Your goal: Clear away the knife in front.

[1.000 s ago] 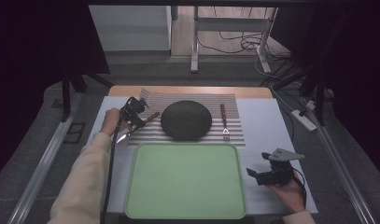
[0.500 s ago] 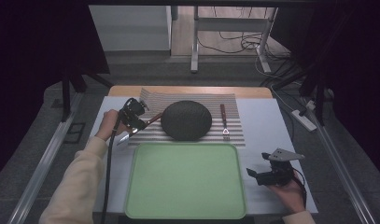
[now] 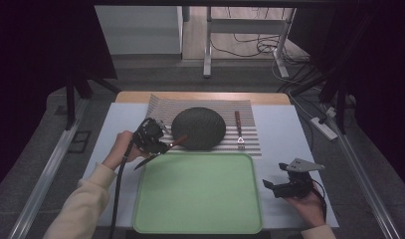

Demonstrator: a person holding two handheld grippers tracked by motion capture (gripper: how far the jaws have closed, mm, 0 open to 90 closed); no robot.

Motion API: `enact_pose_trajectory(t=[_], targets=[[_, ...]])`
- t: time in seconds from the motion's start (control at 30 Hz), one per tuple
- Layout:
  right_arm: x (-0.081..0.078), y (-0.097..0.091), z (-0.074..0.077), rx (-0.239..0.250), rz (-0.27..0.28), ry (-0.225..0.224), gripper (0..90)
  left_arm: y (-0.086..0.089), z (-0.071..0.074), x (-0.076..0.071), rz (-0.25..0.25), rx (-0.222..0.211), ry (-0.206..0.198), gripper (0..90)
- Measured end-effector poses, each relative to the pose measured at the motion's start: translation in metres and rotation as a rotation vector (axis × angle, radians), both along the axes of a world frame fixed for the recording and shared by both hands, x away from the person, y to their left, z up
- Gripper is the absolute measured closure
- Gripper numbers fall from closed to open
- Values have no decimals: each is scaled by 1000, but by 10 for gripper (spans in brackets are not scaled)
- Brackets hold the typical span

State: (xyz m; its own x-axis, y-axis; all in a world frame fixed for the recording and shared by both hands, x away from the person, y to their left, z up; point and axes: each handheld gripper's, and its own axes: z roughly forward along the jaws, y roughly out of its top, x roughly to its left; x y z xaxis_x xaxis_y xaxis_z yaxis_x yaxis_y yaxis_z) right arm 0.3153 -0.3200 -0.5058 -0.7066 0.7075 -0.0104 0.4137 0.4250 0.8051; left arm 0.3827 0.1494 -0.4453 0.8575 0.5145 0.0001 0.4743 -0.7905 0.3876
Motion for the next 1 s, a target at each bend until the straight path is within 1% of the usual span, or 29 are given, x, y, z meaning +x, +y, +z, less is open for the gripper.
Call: enact_pose_trajectory(t=[0.07, 0.1, 0.17, 0.2, 0.23, 0.27, 0.3, 0.33, 0.37, 0.4, 0.43, 0.47, 0.5, 0.53, 0.6, 0.63, 0.67, 0.73, 0.8, 0.83, 0.87, 0.9, 0.93, 0.97, 1.0], targets=[[0, 0, 0, 4, 0, 0, 75, -8, -2, -11, -25, -6, 4, 777], [1, 0, 0, 4, 0, 1, 75, -15, -7, -19, -43, -10, 11, 777], [1, 0, 0, 5, -1, 2, 75, -24, -15, -26, -68, -17, 29, 777], [1, 0, 0, 5, -1, 2, 75, -24, -15, -26, -68, -17, 29, 777], [1, 0, 0, 2, -1, 2, 75, -31, -24, -31, -89, -40, 53, 776], [1, 0, 0, 1, 0, 1, 75, -34, -28, -34, -97, -48, 68, 777], [1, 1, -1, 1, 2, 2, 75, -38, -32, -36, -107, -38, 75, 777], [1, 1, -1, 2, 3, 3, 75, -38, -32, -36, -107, -38, 75, 777], [1, 1, -1, 4, 4, 3, 75, -45, -40, -40, -118, -19, 84, 777], [1, 1, -1, 4, 4, 3, 75, -45, -40, -40, -118, -19, 84, 777], [1, 1, -1, 1, 5, 3, 75, -49, -46, -44, -128, -18, 98, 777], [1, 1, -1, 1, 5, 3, 75, -49, -46, -44, -128, -18, 98, 777], [1, 1, -1, 1, 5, 4, 75, -52, -49, -48, -141, -25, 109, 777], [1, 1, -1, 1, 5, 4, 75, -52, -49, -48, -141, -25, 109, 777], [1, 1, -1, -1, 7, 4, 75, -54, -52, -55, -148, -29, 118, 776], [1, 1, -1, 1, 9, 4, 75, -55, -53, -59, -159, -26, 122, 776], [1, 1, -1, -3, 8, 4, 75, -55, -54, -61, -160, -30, 124, 776], [1, 1, -1, -2, 7, 3, 75, -54, -55, -66, -162, -52, 131, 776], [1, 1, -1, -3, 7, 3, 74, -55, -55, -69, -166, -58, 129, 772], [1, 1, -1, -3, 6, 3, 74, -54, -54, -72, -158, -75, 105, 767], [1, 1, -1, -2, 7, 3, 75, -54, -54, -72, -158, -75, 105, 753], [1, 1, -1, -3, 6, 2, 75, -52, -51, -72, -133, -114, 85, 657], [1, 1, -1, -3, 6, 2, 75, -52, -51, -72, -133, -114, 85, 621], [1, 1, 0, -3, 4, 2, 75, -50, -47, -72, -116, -138, 60, 622], [1, 1, 0, -2, 4, 1, 75, -50, -47, -72, -116, -138, 60, 630]])
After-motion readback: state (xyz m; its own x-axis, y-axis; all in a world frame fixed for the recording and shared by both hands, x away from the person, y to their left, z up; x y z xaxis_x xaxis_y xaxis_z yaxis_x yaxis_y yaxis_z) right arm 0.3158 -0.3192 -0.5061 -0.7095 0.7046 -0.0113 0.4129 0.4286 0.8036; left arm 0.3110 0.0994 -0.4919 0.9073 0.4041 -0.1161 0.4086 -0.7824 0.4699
